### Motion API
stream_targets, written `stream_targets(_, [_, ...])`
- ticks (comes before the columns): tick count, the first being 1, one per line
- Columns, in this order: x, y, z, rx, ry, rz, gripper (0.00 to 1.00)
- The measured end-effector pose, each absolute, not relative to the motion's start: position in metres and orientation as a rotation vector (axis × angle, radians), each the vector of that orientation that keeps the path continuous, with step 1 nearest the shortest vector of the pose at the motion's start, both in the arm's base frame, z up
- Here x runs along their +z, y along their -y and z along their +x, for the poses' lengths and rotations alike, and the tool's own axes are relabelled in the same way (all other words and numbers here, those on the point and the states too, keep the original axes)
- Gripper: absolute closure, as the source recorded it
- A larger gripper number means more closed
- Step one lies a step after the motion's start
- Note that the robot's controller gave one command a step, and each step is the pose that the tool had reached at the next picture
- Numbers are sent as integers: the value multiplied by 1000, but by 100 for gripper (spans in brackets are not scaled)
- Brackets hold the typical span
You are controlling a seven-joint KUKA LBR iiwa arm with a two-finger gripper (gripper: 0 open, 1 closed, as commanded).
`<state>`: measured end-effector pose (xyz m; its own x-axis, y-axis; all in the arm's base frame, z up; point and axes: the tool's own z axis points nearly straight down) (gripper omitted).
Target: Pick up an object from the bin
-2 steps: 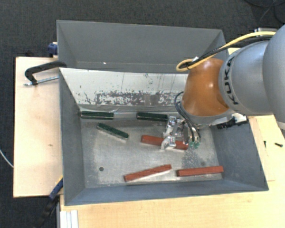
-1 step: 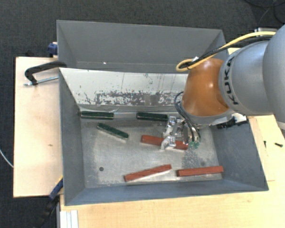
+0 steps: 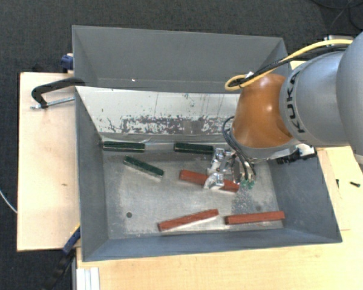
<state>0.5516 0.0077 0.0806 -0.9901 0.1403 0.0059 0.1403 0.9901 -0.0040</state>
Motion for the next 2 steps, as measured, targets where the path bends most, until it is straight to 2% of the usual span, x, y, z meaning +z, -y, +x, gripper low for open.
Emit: stream_targets(2, [119,-9,552,-2,3138,-220,100])
